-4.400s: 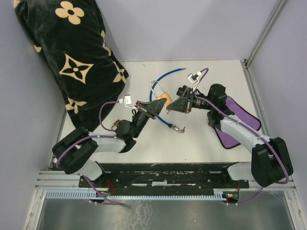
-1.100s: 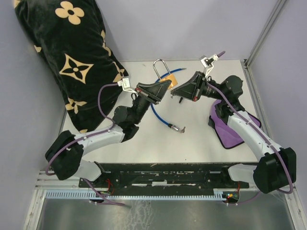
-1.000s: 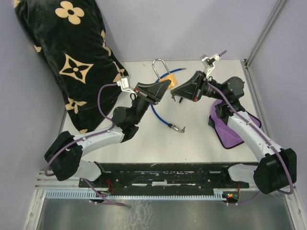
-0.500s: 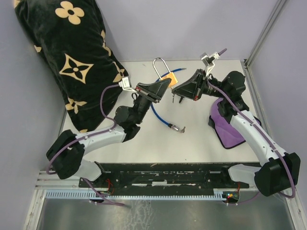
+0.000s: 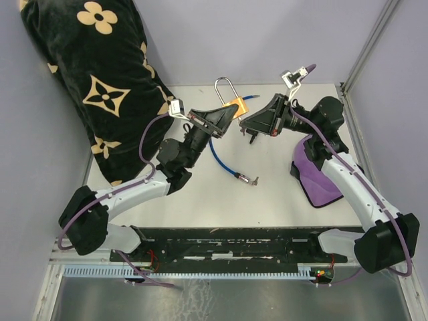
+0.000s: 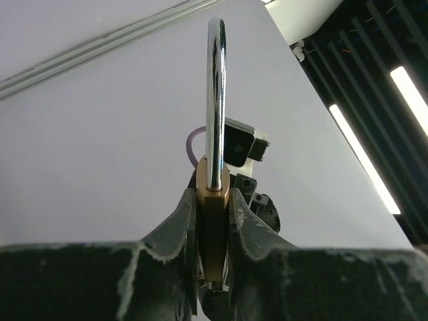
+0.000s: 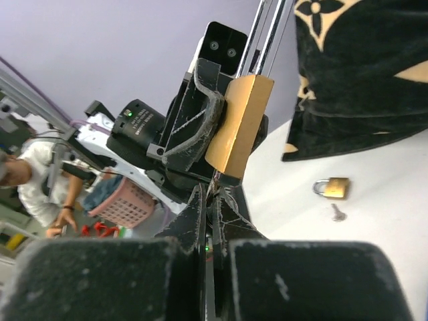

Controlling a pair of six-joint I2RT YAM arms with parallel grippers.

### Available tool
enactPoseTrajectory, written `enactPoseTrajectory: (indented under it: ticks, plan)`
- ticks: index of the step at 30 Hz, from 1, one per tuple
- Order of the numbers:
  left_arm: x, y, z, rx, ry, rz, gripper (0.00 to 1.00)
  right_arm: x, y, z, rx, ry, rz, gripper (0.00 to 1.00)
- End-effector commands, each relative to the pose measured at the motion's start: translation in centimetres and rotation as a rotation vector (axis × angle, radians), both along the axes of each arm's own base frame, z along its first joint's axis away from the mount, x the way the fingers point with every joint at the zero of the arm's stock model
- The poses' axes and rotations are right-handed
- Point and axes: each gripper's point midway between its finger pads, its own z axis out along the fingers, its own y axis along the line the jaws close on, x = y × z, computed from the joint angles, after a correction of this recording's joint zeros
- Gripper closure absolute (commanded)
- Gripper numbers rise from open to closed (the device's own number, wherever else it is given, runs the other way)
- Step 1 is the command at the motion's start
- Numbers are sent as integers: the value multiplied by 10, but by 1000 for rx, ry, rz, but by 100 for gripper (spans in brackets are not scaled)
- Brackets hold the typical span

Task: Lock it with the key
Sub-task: Lock the lock, then place the lock at the center of the board, then place the key at the center of the board.

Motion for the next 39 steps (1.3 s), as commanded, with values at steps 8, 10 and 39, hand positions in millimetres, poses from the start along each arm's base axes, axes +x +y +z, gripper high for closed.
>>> enactPoseTrajectory:
  ticks: [8, 10, 39]
  plan:
    - [4, 54, 64, 293, -284, 417, 97, -55, 4, 48, 30, -9, 216, 98]
    - [8, 66, 57, 305, -250, 476, 97, -52, 3, 14, -180, -116, 137, 98]
    - [-79, 84, -273, 808, 207, -99, 95, -50, 26, -259, -630, 81, 368, 98]
